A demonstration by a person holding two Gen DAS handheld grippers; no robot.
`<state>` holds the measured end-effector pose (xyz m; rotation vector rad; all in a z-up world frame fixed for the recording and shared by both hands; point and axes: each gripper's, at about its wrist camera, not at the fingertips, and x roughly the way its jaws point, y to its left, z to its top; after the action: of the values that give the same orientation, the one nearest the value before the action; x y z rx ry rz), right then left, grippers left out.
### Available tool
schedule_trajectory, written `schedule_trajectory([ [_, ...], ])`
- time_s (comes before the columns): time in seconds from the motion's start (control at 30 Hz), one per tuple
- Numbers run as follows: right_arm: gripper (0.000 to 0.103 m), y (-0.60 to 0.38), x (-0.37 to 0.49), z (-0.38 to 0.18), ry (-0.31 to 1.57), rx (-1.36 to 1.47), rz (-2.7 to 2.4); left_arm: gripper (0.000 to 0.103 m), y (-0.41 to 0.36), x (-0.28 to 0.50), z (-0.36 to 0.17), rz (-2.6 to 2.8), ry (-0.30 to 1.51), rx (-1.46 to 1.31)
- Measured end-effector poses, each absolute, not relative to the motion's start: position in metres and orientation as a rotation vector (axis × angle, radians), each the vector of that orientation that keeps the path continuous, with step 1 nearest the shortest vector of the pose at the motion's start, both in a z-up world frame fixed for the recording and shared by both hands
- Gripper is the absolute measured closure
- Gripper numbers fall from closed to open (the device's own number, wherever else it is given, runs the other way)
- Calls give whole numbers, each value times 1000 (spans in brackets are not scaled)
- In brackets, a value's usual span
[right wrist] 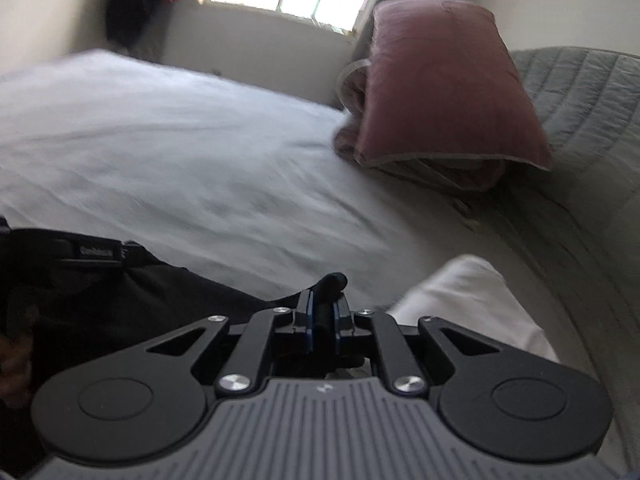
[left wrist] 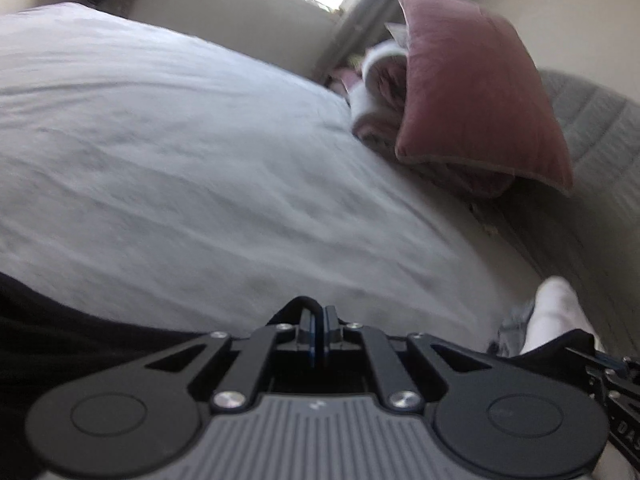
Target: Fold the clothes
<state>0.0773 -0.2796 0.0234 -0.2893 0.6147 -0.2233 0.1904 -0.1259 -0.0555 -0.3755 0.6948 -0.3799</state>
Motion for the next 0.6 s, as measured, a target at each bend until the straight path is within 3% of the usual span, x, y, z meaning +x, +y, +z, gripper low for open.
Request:
schedule_trajectory([
  [0.1, 93, -284, 87, 9, 690, -336, -260, 98, -128, 192, -64, -413, 731, -347],
  [0.17, 91, -288, 87, 6, 706, -329, -269, 88, -121, 189, -63, -442, 736, -338],
  [0.2, 83, -291, 87, 6, 712, -324, -272, 74, -115, 187, -60, -458, 739, -330],
  [0.27, 51, -295, 87, 4, 726, -314, -280, 60, -98, 182, -53, -464, 718, -305],
  [0.3, 47, -293, 87, 7, 710, -298, -257, 58, -87, 179, -48, -448, 696, -283],
  [0.6, 46, -271, 96, 4, 624, -226, -78, 52, 19, 182, -29, -214, 621, -114],
])
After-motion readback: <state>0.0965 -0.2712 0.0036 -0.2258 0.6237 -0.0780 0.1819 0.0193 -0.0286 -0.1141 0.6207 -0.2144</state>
